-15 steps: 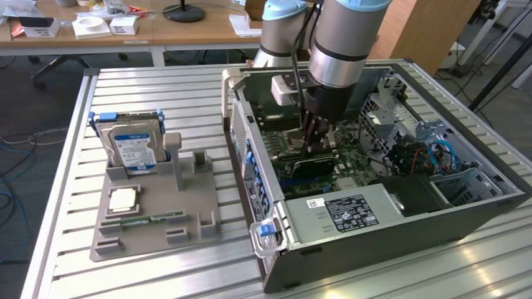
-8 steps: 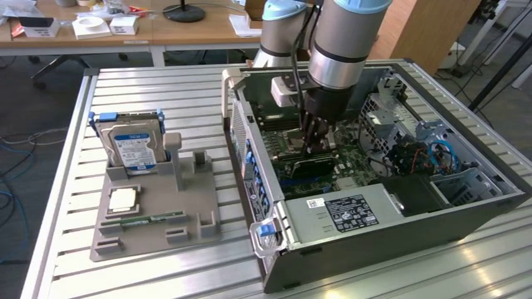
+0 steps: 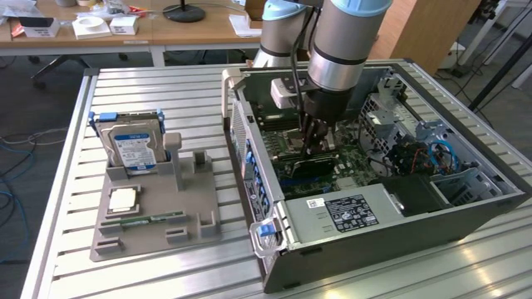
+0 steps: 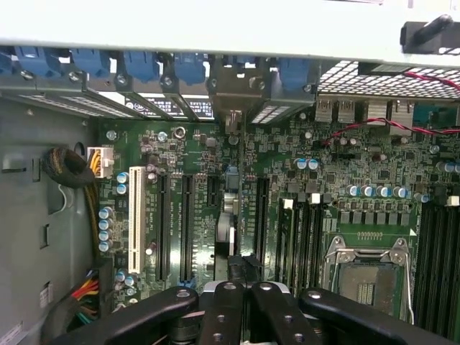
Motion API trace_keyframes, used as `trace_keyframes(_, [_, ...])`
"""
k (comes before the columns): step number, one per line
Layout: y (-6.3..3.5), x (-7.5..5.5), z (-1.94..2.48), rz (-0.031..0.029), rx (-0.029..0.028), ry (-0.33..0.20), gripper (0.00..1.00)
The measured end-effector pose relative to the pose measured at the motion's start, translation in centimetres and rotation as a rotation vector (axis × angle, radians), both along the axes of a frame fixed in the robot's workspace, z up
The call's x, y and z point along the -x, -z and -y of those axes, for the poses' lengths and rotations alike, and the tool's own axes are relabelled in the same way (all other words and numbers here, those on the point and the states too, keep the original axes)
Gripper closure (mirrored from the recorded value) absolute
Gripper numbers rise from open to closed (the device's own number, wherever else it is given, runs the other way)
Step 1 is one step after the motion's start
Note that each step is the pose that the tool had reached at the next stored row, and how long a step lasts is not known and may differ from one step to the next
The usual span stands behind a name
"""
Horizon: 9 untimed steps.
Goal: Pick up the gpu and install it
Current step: 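Press down on the gpu until it lock into place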
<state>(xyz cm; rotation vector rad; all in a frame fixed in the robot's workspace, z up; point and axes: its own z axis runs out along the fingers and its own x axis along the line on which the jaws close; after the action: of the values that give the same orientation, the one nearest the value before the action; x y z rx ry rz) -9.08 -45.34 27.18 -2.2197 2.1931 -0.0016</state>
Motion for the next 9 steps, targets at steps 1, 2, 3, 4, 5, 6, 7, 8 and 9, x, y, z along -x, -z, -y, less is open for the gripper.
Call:
trace_keyframes(1, [0.08,0.0,-0.01,0.0003,-0.0006,0.0,0.9])
trace_keyframes(2, [0.16,0.0,0.0,0.0002,-0.0006,0.0,0.9])
trace_keyframes(3, [0.22,0.0,0.0,0.0001,-0.0007,0.0,0.9])
trace_keyframes(4, [0.22,0.0,0.0,0.0,-0.0007,0.0,0.9])
trace_keyframes(5, [0.22,0.0,0.0,0.0,-0.0007,0.0,0.9])
trace_keyframes(6, [0.22,0.0,0.0,0.0,-0.0007,0.0,0.9])
trace_keyframes(7, [0.22,0.0,0.0,0.0,-0.0007,0.0,0.9])
trace_keyframes(8, [0.24,0.0,0.0,0.0,-0.0008,0.0,0.9])
trace_keyframes(9, [0.31,0.0,0.0,0.0003,-0.0016,0.0,0.9])
